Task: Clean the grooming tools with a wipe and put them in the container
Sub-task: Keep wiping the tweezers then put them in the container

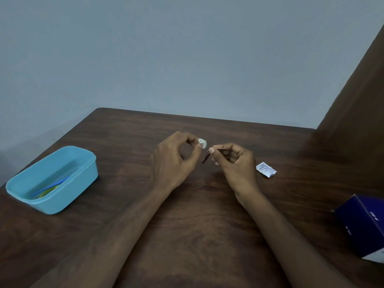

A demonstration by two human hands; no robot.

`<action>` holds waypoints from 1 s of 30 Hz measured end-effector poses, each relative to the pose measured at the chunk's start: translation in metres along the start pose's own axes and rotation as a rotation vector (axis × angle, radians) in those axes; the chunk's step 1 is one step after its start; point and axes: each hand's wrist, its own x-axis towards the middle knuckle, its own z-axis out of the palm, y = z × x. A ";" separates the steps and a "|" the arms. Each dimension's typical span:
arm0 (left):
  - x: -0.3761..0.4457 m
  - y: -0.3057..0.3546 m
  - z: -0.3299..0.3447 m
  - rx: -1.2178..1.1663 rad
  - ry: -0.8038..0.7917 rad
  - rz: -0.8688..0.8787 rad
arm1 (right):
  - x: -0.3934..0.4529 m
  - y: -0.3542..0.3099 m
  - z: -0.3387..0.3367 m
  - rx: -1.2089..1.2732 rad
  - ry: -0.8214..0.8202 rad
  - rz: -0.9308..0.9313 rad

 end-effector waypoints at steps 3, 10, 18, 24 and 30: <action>0.001 -0.003 0.001 -0.027 0.035 -0.044 | 0.000 0.000 0.002 0.129 -0.022 0.072; -0.002 -0.009 0.007 -0.200 -0.147 -0.024 | -0.003 -0.007 0.003 0.245 -0.104 0.166; -0.001 -0.010 0.006 -0.160 -0.260 0.004 | -0.001 -0.006 0.000 0.190 -0.053 0.137; 0.000 -0.014 0.004 -0.180 -0.282 -0.027 | 0.001 -0.004 -0.002 0.176 -0.068 0.161; 0.001 -0.014 0.007 -0.138 -0.302 0.022 | 0.002 -0.006 -0.005 0.172 -0.024 0.199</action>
